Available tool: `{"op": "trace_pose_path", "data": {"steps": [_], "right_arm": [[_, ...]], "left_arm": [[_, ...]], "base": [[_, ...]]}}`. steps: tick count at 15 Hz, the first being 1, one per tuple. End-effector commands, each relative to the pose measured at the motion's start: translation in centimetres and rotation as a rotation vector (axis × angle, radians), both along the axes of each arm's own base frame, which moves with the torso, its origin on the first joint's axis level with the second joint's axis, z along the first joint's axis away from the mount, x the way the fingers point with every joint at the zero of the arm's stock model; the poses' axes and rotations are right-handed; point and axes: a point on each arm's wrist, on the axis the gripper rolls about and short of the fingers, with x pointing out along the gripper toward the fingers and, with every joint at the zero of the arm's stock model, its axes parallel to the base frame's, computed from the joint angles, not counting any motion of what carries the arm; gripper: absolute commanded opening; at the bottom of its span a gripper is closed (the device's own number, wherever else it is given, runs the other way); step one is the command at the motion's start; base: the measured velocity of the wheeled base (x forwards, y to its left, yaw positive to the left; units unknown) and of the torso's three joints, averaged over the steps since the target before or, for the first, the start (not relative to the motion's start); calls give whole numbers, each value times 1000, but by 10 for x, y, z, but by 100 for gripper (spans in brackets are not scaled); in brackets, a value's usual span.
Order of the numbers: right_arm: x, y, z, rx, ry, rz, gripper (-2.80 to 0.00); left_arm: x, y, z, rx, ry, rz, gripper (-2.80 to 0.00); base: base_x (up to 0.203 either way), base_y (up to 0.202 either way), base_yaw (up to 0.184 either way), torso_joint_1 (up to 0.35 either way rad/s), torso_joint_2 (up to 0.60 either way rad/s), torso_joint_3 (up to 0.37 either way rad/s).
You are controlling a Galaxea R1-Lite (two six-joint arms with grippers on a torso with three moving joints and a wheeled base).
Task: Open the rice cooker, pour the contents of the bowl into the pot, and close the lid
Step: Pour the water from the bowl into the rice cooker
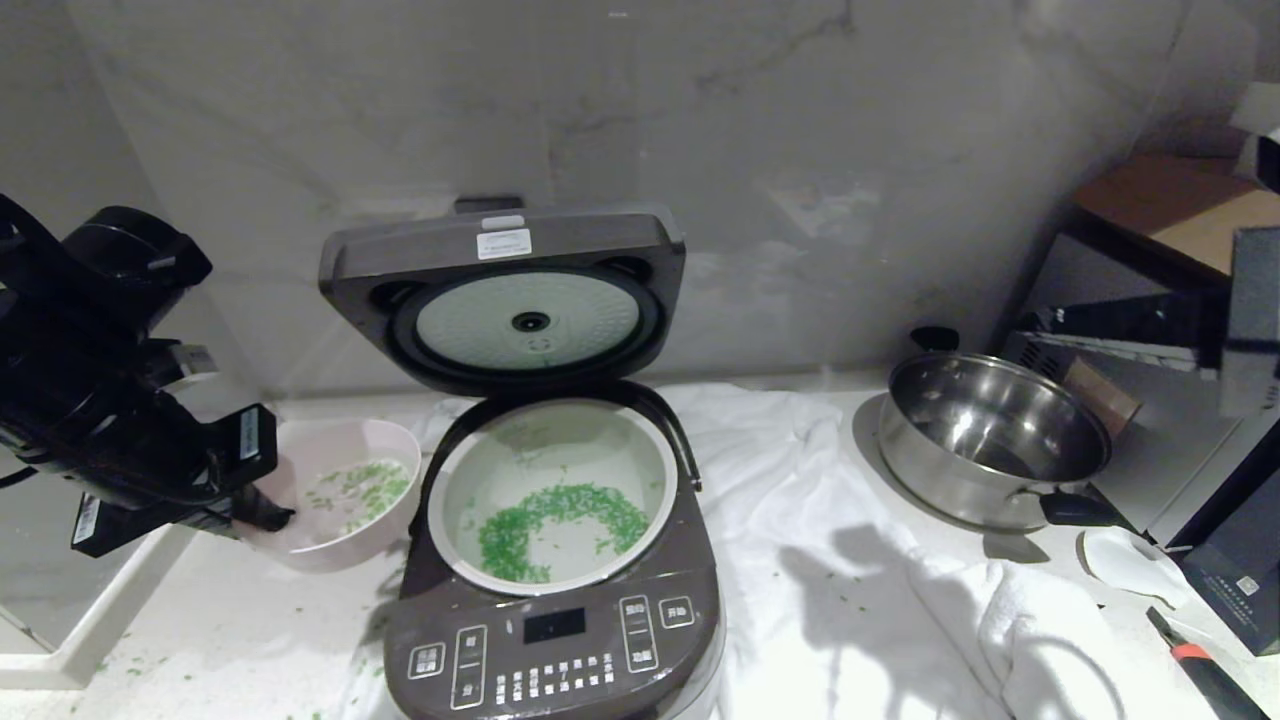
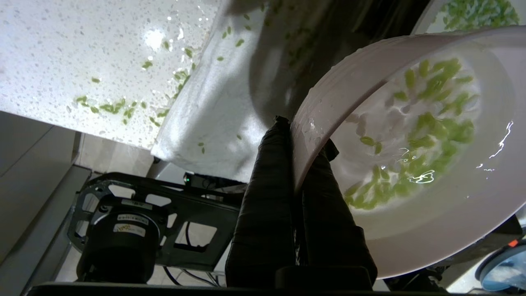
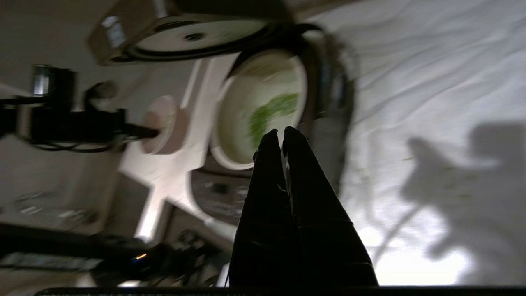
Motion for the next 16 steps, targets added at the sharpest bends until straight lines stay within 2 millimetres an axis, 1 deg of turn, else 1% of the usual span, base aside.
{"op": "trace_pose_path", "data": {"steps": [1,3,5,6,9,14,16], "right_arm": [[54,25,0,69,172,123,-280],[75,45,-1,102,285,183,-280],[90,65,-1,145,365,229,-280],[96,70,-2,171,402,253,-280],[114,79,-13,191,470,277,-280],[158,96,-17,196,488,297,-280],[172,103,-22,194,497,300,-280]], "left_arm": [[-7,-5,3,-9,-3,-4,-280],[-12,-10,4,-11,3,-19,-280],[-14,-14,5,-17,9,-22,-280],[-16,-15,5,-17,7,-25,-280],[-18,-16,3,-16,18,-30,-280],[-23,-23,4,-25,20,-44,-280],[-24,-30,5,-32,24,-54,-280]], "base": [[0,0,0,0,0,0],[0,0,0,0,0,0],[0,0,0,0,0,0],[0,0,0,0,0,0],[0,0,0,0,0,0],[0,0,0,0,0,0],[0,0,0,0,0,0]]}}
